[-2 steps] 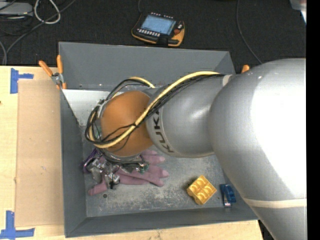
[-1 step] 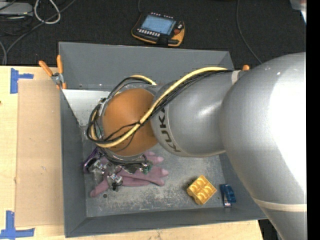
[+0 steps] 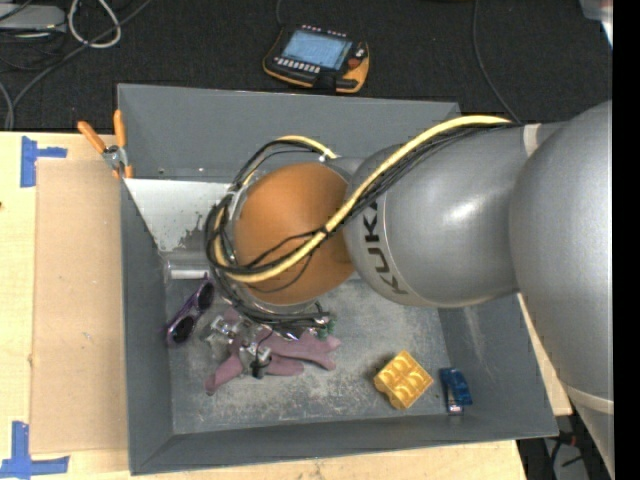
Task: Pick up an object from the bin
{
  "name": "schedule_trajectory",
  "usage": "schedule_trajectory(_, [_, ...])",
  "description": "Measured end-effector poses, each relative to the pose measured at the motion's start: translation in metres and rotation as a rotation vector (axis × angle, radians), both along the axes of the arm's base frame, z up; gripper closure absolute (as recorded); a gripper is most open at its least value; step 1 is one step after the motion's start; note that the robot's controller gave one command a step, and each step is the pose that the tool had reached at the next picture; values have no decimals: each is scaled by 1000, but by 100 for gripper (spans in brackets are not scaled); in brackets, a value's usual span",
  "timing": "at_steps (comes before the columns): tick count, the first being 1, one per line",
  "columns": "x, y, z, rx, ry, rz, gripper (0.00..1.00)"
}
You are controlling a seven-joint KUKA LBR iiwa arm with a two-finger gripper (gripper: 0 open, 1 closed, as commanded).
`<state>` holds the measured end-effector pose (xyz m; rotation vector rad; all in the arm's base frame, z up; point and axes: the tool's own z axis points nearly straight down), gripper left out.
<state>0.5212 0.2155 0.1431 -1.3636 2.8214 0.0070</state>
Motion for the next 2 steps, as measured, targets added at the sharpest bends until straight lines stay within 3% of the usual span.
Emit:
schedule_trajectory(1, [11,10,-75,3,1,58,100])
schedule_trajectory(2, [12,17,-24,8,-12,-21,100])
